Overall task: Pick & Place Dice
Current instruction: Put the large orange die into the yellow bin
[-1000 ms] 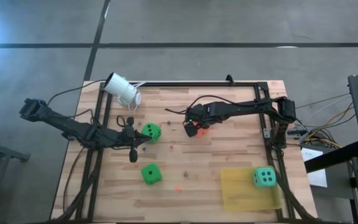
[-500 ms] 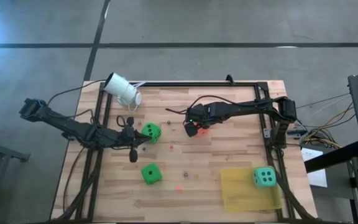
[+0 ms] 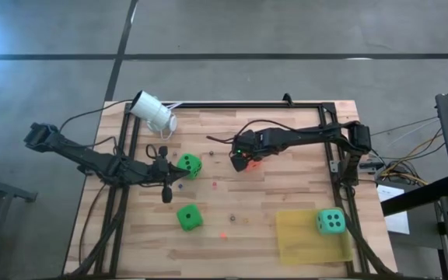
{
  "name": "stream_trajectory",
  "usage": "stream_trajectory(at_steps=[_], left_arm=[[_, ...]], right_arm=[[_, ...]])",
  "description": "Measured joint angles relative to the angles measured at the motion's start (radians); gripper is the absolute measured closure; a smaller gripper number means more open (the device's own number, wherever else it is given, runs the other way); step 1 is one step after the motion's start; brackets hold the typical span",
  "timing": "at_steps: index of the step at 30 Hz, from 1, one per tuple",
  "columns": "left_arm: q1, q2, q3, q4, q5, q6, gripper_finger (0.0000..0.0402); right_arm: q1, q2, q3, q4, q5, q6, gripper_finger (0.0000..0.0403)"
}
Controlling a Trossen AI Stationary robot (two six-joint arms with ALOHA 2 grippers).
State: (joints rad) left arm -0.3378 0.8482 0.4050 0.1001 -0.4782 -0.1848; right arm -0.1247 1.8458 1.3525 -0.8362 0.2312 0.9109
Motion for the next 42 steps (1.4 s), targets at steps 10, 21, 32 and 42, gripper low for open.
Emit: stream_trajectory(at_steps=[10, 21, 32, 42], left_arm=[[0.0, 0.0, 0.0, 0.0, 0.0, 0.0, 0.0396], [0.0, 0.0, 0.0, 0.0, 0.0, 0.0, 0.0396], [0.0, 0.0, 0.0, 0.0, 0.0, 0.0, 0.0396], [0.0, 0.0, 0.0, 0.0, 0.0, 0.0, 0.0396]], right_arm=[[0.023, -0.081, 0.005, -0.051, 0.004, -0.008, 0.0092], [0.028, -0.101, -0.006, -0.048, 0.006, -0.005, 0.0122], [0.028, -0.102, -0.018, -0.051, 0.006, 0.095, 0.0122], [0.028, -0.103, -0.017, -0.074, -0.004, 0.113, 0.0125]])
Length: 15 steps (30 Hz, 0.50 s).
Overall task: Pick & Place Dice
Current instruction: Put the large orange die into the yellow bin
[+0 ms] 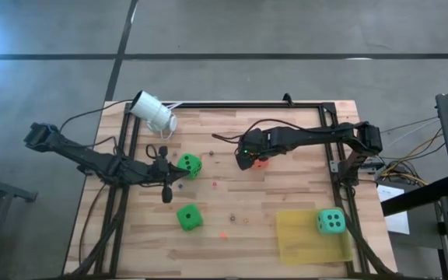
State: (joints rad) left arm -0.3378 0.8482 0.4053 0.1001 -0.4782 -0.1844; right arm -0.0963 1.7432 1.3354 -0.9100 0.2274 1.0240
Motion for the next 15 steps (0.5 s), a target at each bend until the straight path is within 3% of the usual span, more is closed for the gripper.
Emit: stream_trajectory(at_steps=[15], left_arm=[[0.0, 0.0, 0.0, 0.0, 0.0, 0.0, 0.0396]], right_arm=[[0.0, 0.0, 0.003, -0.007, -0.038, 0.05, 0.0139]])
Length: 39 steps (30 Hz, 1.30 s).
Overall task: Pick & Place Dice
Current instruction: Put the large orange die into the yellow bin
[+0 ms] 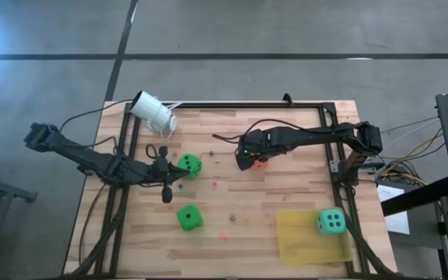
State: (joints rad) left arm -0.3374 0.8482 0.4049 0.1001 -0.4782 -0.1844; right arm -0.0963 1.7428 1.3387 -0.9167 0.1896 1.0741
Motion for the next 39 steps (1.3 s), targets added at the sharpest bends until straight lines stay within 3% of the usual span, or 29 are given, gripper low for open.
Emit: stream_trajectory(at_steps=[7, 11, 23, 39], left_arm=[[0.0, 0.0, 0.0, 0.0, 0.0, 0.0, 0.0396], [0.0, 0.0, 0.0, 0.0, 0.0, 0.0, 0.0396], [0.0, 0.0, 0.0, 0.0, 0.0, 0.0, 0.0396], [0.0, 0.0, 0.0, 0.0, 0.0, 0.0, 0.0396]], right_arm=[[0.0, -0.001, -0.001, -0.029, 0.045, 0.134, 0.0143], [0.0, -0.001, -0.003, -0.053, 0.049, 0.116, 0.0129], [0.0, 0.011, -0.031, -0.049, 0.098, 0.141, 0.001], [-0.002, 0.028, -0.037, 0.004, 0.105, 0.24, 0.0003]])
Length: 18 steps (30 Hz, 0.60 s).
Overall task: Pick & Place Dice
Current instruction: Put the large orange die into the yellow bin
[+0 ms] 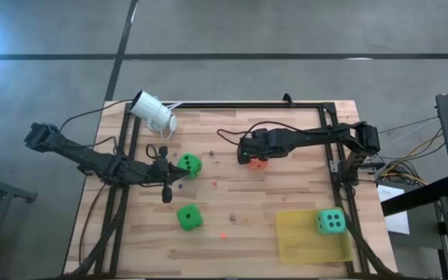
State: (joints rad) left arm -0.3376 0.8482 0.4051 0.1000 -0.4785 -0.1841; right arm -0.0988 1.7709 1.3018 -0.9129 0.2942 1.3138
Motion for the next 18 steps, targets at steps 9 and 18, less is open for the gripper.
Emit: stream_trajectory(at_steps=[9, 18], left_arm=[[0.0, 0.0, 0.0, 0.0, 0.0, 0.0, 0.0396], [0.0, 0.0, 0.0, 0.0, 0.0, 0.0, 0.0396]], right_arm=[[-0.001, 0.024, 0.0, -0.028, 0.008, -0.017, 0.0003], [0.001, 0.009, 0.044, -0.054, -0.018, -0.029, 0.0003]])
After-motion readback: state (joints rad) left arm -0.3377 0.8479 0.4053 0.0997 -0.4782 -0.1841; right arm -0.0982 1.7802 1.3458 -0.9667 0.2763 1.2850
